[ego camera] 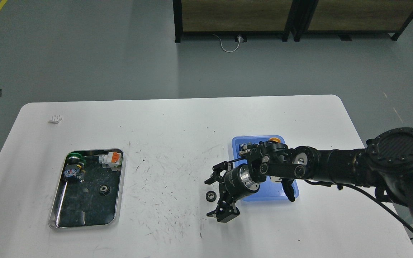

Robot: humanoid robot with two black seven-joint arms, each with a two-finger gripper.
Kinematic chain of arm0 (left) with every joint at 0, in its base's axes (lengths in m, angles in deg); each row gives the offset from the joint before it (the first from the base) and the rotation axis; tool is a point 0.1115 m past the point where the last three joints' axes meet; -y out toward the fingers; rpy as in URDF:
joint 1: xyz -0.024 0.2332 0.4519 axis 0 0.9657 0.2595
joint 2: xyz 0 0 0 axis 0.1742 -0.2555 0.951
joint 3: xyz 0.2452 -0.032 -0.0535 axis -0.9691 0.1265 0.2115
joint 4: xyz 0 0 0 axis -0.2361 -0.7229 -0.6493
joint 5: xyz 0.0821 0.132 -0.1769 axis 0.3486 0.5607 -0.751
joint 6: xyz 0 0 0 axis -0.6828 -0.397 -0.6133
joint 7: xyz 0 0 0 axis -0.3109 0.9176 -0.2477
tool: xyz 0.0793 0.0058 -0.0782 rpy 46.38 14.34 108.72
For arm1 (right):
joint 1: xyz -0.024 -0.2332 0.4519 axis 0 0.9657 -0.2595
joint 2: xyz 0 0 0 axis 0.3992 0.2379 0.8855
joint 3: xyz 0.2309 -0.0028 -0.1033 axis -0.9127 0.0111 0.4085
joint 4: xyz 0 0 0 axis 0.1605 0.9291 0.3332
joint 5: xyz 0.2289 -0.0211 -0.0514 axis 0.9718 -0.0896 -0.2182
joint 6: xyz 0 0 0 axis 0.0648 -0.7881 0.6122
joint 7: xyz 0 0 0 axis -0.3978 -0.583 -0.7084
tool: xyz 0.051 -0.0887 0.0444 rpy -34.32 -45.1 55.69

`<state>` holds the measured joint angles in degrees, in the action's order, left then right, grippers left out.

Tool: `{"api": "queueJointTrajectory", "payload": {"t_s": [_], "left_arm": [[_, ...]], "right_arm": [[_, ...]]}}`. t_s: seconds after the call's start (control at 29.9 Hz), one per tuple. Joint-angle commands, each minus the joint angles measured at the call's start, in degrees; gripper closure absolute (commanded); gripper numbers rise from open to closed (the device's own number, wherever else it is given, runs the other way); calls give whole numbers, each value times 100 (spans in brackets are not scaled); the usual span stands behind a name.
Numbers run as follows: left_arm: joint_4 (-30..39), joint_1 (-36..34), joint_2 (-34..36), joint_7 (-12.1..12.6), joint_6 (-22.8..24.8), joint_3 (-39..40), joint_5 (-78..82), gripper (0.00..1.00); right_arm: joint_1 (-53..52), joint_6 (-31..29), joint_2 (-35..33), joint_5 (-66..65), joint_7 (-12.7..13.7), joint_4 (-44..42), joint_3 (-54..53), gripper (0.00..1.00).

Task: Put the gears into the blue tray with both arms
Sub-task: 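Grasp the black gear on the table with the right gripper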

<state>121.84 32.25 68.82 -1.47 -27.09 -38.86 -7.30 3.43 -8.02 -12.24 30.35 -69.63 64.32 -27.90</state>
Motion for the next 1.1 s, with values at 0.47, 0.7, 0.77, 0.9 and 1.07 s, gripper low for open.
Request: {"api": "queueJointTrajectory", "payload": {"t_s": [0.47, 0.7, 0.77, 0.9, 1.07], "left_arm": [[0, 0, 114, -59, 1, 0, 1, 2], [0, -18, 132, -59, 1, 9, 1, 2], [0, -9, 132, -59, 1, 9, 1, 2], [0, -9, 141, -59, 1, 9, 1, 2], [-8, -9, 158, -59, 1, 9, 1, 2]], "right_arm": [[196, 282, 317, -36, -43, -456, 26, 11], [222, 282, 309, -36, -35, -474, 35, 25], [222, 265, 282, -36, -35, -465, 35, 28], [214, 212, 221, -27, -35, -439, 26, 33], [214, 159, 177, -36, -26, -439, 26, 39]]}}
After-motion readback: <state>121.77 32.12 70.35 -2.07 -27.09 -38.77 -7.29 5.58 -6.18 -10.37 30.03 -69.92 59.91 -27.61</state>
